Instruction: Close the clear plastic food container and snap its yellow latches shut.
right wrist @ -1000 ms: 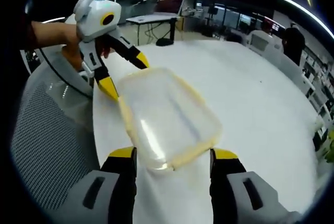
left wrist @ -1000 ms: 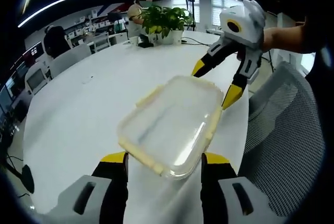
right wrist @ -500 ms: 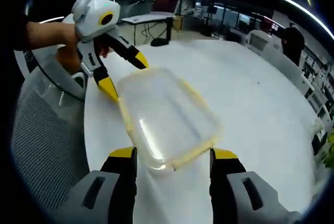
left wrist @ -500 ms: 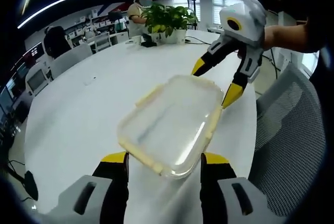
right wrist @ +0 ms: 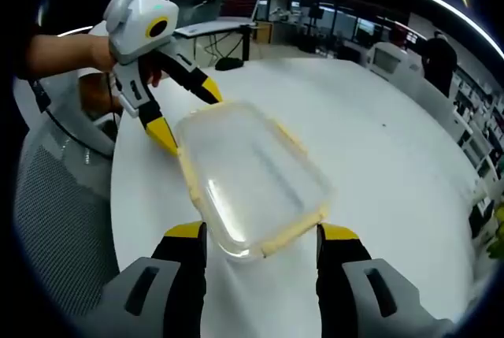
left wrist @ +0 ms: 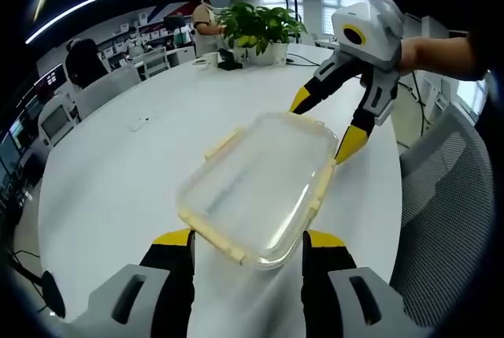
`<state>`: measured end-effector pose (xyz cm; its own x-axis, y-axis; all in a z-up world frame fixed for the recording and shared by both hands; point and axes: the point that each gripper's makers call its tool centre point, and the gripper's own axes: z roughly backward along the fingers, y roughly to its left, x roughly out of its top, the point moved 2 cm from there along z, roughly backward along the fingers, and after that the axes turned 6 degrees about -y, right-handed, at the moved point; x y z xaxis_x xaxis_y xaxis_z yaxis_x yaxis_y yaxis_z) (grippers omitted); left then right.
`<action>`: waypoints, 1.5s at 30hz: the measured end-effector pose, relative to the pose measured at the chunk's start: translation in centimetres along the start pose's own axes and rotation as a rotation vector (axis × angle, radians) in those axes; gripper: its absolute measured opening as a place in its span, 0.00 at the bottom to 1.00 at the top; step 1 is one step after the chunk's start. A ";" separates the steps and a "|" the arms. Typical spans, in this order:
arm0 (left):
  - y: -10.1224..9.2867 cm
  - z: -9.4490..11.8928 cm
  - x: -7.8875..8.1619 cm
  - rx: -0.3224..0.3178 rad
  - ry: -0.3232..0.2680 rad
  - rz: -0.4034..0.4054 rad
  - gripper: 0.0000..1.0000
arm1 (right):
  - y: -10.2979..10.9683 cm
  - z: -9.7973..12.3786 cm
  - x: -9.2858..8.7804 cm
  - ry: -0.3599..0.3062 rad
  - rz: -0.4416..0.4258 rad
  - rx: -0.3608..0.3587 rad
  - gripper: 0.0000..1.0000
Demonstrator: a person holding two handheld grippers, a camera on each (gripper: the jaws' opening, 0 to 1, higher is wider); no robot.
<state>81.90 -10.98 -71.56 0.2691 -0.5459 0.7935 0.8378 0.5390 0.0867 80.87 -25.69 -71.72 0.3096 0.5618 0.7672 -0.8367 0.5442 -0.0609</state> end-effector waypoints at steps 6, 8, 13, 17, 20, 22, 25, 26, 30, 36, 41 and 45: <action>1.3 -0.7 0.4 0.005 0.005 0.000 0.49 | -1.2 -0.7 0.5 0.006 -0.003 -0.007 0.53; 1.6 -0.8 0.5 0.006 0.006 0.001 0.49 | -1.6 -0.9 0.7 0.009 -0.003 -0.009 0.53; 2.3 -1.3 0.9 0.005 0.009 0.002 0.49 | -2.4 -1.3 0.9 0.013 -0.006 -0.013 0.53; 2.9 -1.7 1.1 0.006 0.013 -0.002 0.49 | -3.0 -1.6 1.0 0.013 -0.017 -0.016 0.53; 3.1 -1.9 1.2 0.004 0.016 -0.003 0.49 | -3.2 -1.7 1.0 0.012 -0.024 -0.018 0.53; 3.1 -1.9 1.2 0.002 0.018 -0.005 0.48 | -3.3 -1.7 1.0 0.012 -0.026 -0.019 0.53; 3.2 -1.9 1.2 0.000 0.017 -0.006 0.48 | -3.3 -1.8 1.1 0.012 -0.027 -0.019 0.53; 3.3 -1.9 1.2 0.000 0.016 -0.007 0.48 | -3.3 -1.8 1.1 0.011 -0.028 -0.020 0.53; 3.4 -2.0 1.2 0.000 0.017 -0.007 0.48 | -3.4 -1.9 1.2 0.013 -0.029 -0.023 0.53; 3.4 -1.9 1.2 -0.004 0.020 -0.007 0.48 | -3.5 -1.8 1.2 0.010 -0.036 -0.028 0.52; 3.3 -1.6 1.2 -0.001 0.012 0.001 0.48 | -3.2 -1.4 0.9 -0.003 -0.056 -0.037 0.55; 3.1 -1.0 1.2 0.007 -0.002 0.014 0.50 | -2.9 -0.7 0.6 -0.022 -0.083 -0.057 0.56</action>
<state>85.30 -10.60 -70.98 0.2796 -0.5369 0.7960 0.8308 0.5508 0.0797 83.78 -26.50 -71.49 0.3662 0.4997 0.7850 -0.7816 0.6230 -0.0319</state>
